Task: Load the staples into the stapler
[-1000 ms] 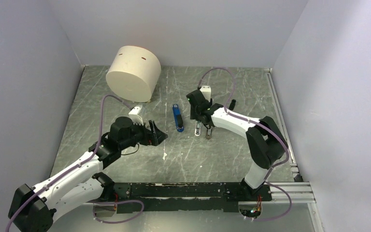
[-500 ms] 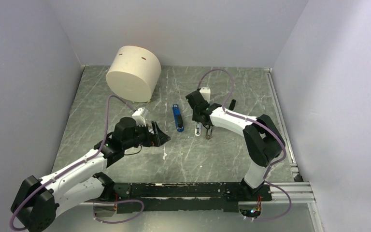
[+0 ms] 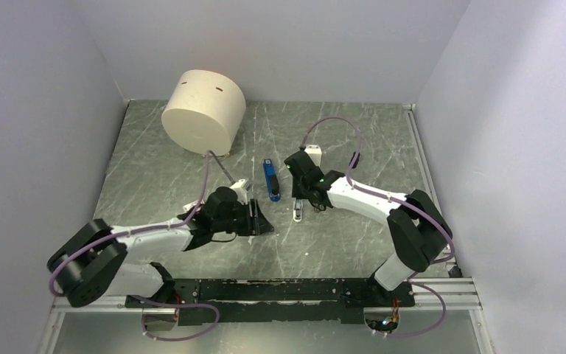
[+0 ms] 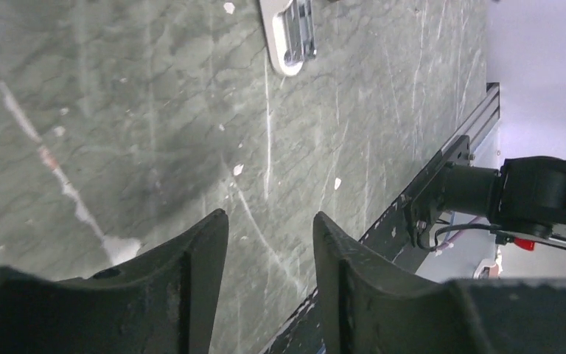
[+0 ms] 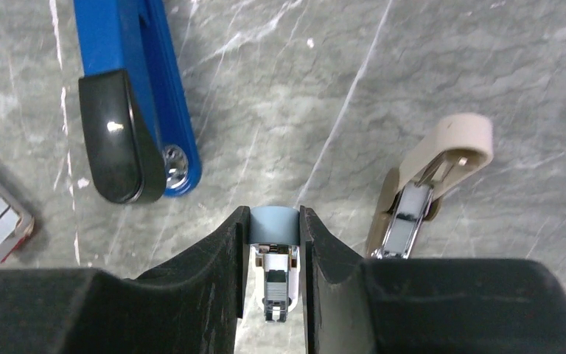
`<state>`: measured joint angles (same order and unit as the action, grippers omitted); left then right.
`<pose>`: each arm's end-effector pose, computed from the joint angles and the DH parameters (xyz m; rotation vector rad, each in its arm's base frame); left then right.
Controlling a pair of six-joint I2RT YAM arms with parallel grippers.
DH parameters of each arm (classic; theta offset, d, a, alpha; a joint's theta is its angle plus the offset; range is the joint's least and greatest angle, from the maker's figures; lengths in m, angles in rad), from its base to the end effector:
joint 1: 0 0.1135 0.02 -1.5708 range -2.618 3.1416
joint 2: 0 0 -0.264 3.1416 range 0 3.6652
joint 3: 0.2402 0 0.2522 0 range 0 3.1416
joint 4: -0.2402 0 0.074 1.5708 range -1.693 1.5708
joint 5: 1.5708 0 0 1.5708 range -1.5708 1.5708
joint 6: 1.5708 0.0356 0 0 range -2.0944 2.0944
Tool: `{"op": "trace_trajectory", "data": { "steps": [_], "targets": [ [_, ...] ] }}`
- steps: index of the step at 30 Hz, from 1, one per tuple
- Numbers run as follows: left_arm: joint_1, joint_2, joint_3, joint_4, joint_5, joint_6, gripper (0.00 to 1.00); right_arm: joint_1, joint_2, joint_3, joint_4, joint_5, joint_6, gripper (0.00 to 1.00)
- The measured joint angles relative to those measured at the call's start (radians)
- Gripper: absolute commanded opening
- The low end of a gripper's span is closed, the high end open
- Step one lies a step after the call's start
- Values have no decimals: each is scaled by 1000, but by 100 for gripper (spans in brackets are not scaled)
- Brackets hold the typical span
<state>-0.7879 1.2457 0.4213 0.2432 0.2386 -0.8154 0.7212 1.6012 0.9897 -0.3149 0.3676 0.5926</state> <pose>0.1611 -0.1738 0.1650 0.1210 2.3777 -1.1192 0.2544 0.2066 0.2002 -0.0056 2.4175 0.1367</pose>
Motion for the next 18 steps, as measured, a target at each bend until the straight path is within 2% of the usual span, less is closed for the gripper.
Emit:
{"op": "trace_trajectory", "data": {
  "steps": [10,18],
  "targets": [
    [-135,241,95,164,-163,-67,28,45,-18,-19,-8,-17,36,24],
    [-191,375,160,208,-292,-80,25,62,-16,-19,-8,-24,38,24]
  ]
}}
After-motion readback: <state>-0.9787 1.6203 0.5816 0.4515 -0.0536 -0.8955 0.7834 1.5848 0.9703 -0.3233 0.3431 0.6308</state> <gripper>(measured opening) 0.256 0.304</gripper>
